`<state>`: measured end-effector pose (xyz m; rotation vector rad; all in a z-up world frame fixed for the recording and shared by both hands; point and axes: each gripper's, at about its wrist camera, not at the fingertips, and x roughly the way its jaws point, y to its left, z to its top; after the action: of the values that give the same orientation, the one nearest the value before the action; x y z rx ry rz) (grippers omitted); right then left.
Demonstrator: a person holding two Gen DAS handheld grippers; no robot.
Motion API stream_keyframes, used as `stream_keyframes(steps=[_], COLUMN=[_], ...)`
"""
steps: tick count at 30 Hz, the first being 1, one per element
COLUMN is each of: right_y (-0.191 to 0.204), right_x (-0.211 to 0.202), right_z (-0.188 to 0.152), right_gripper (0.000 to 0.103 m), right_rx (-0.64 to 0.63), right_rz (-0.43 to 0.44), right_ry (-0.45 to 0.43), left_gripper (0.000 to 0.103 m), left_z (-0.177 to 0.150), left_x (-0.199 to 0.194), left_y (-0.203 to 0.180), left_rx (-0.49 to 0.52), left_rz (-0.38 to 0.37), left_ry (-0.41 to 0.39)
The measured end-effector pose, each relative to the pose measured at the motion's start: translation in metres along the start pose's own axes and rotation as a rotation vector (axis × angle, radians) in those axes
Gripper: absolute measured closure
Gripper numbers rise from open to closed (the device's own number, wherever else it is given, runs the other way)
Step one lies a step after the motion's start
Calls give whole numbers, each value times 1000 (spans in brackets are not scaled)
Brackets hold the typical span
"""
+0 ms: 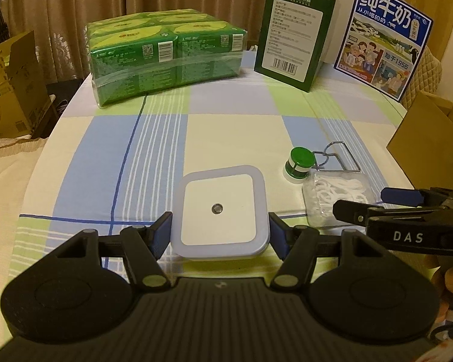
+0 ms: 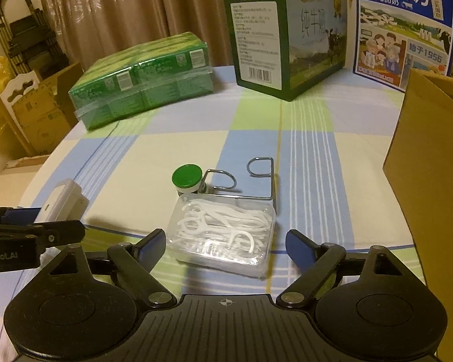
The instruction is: Organize rigid objects
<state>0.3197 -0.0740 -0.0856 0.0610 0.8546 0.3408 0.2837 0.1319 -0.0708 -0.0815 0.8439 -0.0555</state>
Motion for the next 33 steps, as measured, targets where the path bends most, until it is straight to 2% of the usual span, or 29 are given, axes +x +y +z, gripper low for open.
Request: stream_keyframes(steps=[5,17,27,33], right_y=[4,9,13,12], right_x=[6,28,36,34], right_z=[0,3,-6,-8], right_gripper=[18,17,18,20], right_rx=[10,-9,-95,-93], right_rz=[10,-36,-58,-55], right_ry=[5,25,41,43], left_gripper=[42,42,42,42], left_z=[0,-1,-1,-3], left_x=[2,5,6,9], left_y=[2,1,0,-2], left_rx=[-10,-16,-10,-2], left_rz=[2,-6,-10,-14], left_ry=[2,7,9,16])
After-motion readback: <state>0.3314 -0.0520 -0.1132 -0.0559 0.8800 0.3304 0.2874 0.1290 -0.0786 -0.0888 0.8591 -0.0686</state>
